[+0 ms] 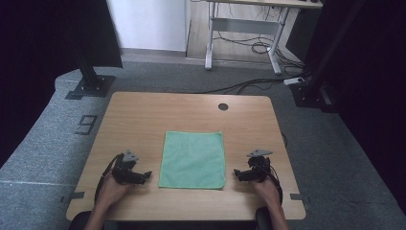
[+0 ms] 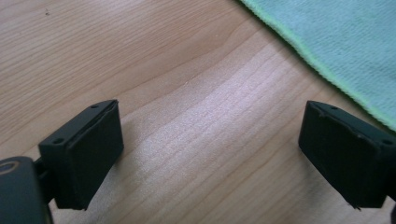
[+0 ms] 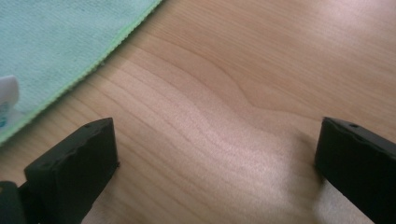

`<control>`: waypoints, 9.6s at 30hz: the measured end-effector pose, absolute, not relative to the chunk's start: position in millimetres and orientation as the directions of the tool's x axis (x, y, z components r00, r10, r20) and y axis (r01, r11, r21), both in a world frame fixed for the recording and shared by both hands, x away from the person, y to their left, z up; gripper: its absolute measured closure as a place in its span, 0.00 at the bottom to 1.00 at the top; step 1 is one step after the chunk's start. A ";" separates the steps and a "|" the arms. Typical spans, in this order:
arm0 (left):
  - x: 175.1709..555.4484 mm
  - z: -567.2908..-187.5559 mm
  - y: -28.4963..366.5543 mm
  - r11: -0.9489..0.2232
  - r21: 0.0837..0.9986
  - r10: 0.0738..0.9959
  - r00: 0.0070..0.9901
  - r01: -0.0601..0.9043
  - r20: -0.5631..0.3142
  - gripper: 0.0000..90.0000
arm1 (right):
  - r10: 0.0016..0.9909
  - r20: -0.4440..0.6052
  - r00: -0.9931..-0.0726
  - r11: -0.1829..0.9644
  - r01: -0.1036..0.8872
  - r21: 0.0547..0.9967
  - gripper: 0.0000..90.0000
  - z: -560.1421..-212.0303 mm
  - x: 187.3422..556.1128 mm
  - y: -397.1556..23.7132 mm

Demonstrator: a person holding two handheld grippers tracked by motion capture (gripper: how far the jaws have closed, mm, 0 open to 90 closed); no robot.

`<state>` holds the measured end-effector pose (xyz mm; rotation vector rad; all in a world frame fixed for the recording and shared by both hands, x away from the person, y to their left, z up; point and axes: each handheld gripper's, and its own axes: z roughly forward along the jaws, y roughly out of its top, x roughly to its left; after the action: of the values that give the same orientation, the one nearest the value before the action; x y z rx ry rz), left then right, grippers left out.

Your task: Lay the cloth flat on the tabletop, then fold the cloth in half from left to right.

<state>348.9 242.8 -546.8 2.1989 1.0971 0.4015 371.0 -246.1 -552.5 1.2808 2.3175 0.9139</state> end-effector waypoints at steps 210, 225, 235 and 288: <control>488.8 -548.7 184.4 -0.383 0.669 0.851 0.526 0.637 -0.014 0.01 | 0.748 0.075 -0.659 0.394 0.532 0.749 0.05 -521.9 352.6 -211.4; 488.8 -548.7 184.6 -0.384 0.669 0.850 0.526 0.637 -0.013 0.02 | 0.639 0.090 -0.764 0.475 0.483 0.735 0.15 -521.3 347.1 -160.6; 488.4 -548.7 184.5 -0.383 0.669 0.851 0.525 0.637 -0.013 0.02 | 0.548 0.104 -0.830 0.538 0.445 0.716 0.25 -523.5 338.1 -121.0; 462.5 -544.2 190.1 -0.382 0.715 0.776 0.623 0.585 -0.095 0.96 | 0.355 0.077 -0.932 0.689 0.316 0.652 0.93 -534.0 310.3 -46.4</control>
<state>462.5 190.1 -544.2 2.1065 1.0628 0.3305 310.3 -46.4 -534.0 0.5635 2.8358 1.0796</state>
